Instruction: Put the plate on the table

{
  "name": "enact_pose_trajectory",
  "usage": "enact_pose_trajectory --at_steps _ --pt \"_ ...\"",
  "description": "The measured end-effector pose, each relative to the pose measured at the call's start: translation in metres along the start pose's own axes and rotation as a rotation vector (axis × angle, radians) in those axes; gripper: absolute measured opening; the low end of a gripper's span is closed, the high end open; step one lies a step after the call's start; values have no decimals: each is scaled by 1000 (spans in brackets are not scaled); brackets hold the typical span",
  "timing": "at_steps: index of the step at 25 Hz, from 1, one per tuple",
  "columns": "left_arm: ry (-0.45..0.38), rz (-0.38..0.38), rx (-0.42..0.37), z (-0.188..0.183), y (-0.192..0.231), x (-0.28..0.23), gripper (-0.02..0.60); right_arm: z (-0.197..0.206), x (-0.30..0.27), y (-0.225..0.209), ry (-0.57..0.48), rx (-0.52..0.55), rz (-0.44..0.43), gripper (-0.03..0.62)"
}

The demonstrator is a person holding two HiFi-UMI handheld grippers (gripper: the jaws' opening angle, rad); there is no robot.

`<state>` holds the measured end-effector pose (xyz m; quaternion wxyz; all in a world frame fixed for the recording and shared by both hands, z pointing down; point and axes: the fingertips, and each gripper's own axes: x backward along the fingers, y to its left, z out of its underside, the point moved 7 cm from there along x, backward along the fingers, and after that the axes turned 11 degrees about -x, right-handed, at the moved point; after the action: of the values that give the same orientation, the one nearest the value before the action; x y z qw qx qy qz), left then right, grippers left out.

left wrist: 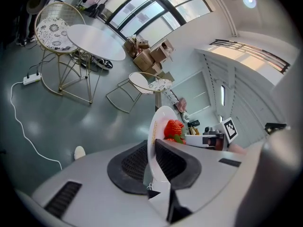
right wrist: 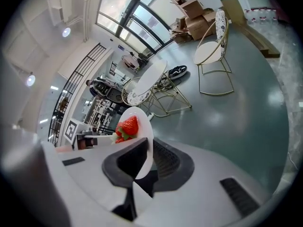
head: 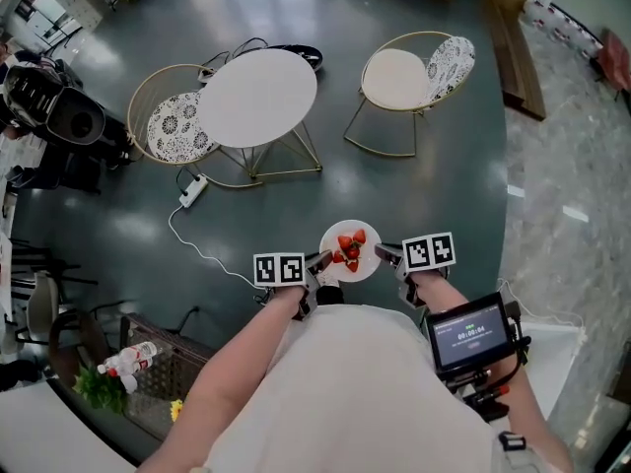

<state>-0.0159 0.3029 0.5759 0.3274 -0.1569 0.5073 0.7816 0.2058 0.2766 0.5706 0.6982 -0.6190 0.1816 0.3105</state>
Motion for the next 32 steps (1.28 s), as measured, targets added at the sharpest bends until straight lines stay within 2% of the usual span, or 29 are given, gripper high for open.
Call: enact_pose_trajectory --at_steps 9,18,24,27,32 --pt "-5 27 11 -88 63 2 25 -85 -55 32 -8 0 30 32" --pt "-41 13 57 -133 113 29 25 -133 -110 70 32 37 13 32" --pt "-75 -40 115 -151 144 17 25 -173 -149 59 108 65 -9 32" --pt "-101 -67 151 -161 159 23 25 -189 -168 68 144 90 -23 32" --pt "-123 -97 190 -200 168 15 26 -238 -181 73 187 114 -47 32"
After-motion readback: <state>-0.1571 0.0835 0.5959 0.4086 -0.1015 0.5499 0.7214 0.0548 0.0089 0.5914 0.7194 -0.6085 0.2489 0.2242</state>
